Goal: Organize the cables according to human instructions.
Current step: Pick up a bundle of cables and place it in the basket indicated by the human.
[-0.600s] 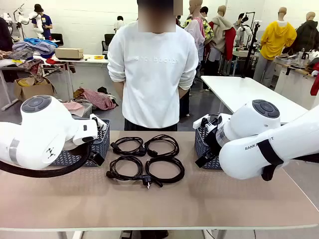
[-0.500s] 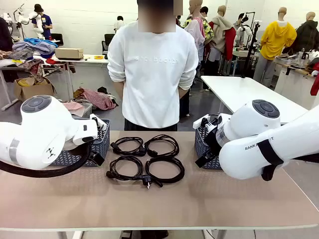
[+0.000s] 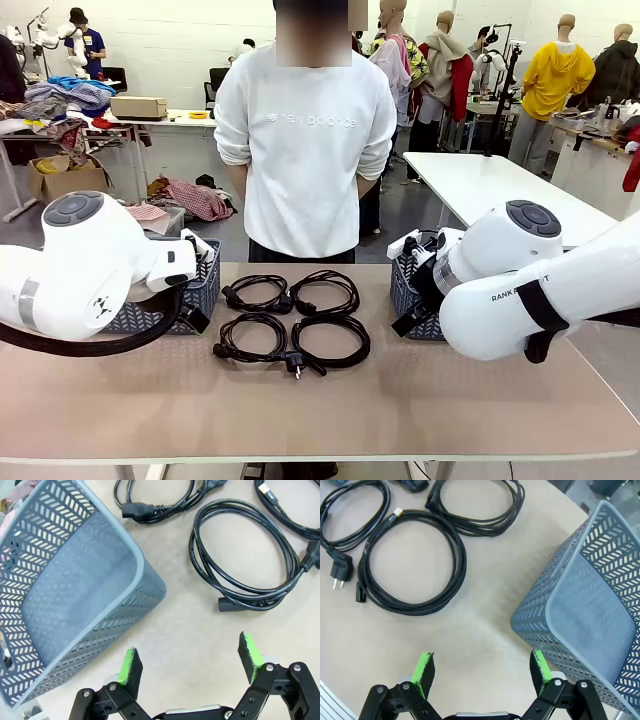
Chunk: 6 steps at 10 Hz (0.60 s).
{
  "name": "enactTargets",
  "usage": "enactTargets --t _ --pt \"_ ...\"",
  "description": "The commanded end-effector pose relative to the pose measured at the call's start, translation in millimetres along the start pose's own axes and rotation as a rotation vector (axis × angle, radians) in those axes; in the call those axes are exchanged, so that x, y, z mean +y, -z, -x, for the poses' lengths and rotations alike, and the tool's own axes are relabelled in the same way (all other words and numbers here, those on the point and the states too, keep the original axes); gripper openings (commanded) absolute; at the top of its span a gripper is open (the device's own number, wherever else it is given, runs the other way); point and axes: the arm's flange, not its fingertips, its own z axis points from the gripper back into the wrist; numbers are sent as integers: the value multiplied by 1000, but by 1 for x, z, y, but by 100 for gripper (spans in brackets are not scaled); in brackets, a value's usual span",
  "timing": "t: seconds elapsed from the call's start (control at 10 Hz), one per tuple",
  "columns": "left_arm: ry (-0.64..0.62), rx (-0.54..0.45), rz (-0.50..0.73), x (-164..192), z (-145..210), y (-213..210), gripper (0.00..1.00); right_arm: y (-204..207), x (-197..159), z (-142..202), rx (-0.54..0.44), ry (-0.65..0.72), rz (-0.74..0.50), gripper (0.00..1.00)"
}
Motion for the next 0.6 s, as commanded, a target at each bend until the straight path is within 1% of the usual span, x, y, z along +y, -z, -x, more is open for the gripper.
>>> enactTargets --t 0.0,0.5 --pt "-1 0 0 1 0 0 100 0 0 0 0 0 0 100" --pt "-1 0 0 1 0 0 100 0 0 0 0 0 0 100"
